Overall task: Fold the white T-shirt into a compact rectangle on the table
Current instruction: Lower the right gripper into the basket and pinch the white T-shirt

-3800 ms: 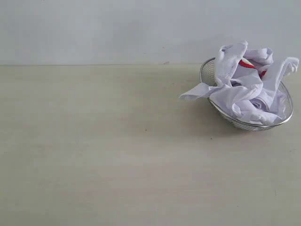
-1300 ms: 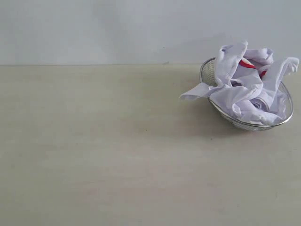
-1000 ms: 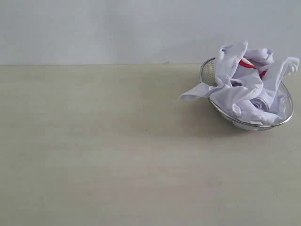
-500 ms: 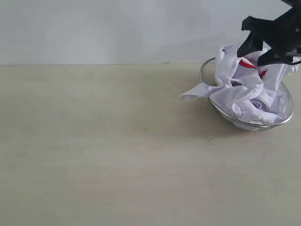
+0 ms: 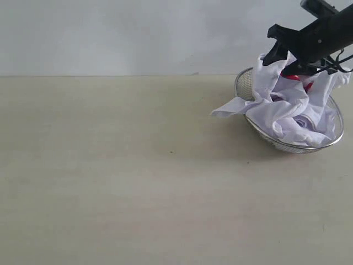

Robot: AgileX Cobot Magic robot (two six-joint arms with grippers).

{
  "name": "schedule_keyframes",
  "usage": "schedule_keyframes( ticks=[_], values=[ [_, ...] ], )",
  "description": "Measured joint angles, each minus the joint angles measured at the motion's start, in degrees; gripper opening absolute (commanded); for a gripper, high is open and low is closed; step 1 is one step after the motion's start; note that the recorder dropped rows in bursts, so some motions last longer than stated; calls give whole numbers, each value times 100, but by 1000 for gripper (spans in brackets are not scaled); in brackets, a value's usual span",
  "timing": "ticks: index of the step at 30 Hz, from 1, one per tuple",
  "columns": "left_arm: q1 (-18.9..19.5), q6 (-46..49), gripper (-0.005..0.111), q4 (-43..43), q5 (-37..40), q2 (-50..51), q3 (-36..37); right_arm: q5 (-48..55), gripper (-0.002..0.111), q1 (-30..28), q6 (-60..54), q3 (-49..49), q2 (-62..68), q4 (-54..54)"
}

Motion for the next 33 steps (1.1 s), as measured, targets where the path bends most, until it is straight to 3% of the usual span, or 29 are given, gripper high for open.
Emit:
schedule_keyframes(
  ticks=[11, 13, 17, 18, 27, 33],
  values=[
    [0, 0, 5, 0, 0, 0, 0, -248, 51, 0, -106, -142, 653, 453],
    [0, 0, 5, 0, 0, 0, 0, -279, 40, 0, -207, -146, 663, 653],
    [0, 0, 5, 0, 0, 0, 0, -354, 3, 0, -454, -155, 663, 928],
    [0, 0, 5, 0, 0, 0, 0, -354, 0, 0, -479, -155, 663, 951],
    [0, 0, 5, 0, 0, 0, 0, -124, 0, 0, -616, -155, 448, 993],
    [0, 0, 5, 0, 0, 0, 0, -91, 0, 0, -728, -159, -435, 993]
  ],
)
